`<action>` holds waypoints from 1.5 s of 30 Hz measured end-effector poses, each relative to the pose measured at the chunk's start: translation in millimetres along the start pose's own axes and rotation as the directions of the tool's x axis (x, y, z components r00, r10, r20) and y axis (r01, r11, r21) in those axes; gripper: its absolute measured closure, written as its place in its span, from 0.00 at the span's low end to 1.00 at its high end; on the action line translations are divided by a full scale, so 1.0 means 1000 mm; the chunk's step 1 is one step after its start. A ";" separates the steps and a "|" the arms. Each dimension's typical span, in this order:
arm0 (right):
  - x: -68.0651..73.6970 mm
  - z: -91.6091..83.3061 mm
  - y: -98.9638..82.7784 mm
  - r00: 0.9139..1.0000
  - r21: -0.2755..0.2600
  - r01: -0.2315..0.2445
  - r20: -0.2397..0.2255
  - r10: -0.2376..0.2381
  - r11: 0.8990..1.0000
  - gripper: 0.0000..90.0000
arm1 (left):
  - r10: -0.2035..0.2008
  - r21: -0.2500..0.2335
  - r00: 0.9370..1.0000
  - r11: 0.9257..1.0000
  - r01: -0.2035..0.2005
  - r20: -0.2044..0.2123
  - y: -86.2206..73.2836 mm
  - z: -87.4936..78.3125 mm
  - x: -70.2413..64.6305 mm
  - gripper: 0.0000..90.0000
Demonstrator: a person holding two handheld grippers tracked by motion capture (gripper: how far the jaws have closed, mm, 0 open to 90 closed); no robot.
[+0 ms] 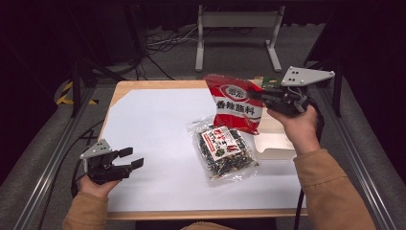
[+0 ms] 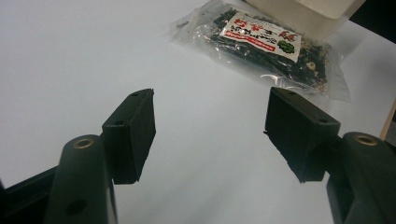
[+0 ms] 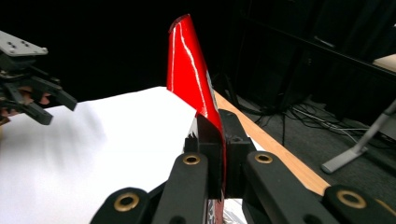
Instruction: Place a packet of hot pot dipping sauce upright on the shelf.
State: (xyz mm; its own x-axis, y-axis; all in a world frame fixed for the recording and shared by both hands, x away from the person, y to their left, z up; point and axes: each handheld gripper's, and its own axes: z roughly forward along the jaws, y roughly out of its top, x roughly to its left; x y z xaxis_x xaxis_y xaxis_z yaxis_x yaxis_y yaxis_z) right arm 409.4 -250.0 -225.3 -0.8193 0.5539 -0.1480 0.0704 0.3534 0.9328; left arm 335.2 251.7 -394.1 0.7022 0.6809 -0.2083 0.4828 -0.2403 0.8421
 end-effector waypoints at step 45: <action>-0.085 -0.032 -0.030 0.976 0.069 -0.004 0.218 -0.011 0.998 0.99 | -0.019 0.003 1.000 1.000 0.019 -0.024 -0.006 -0.005 0.001 0.36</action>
State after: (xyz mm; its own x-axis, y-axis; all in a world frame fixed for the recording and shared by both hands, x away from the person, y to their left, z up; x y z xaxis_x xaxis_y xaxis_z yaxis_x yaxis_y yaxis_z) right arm 459.1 -331.8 -230.3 -0.6762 0.7010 -0.2266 0.1130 0.4026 0.9084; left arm 330.9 257.2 -396.8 0.6804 0.7015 -0.2120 0.4974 -0.2295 0.8366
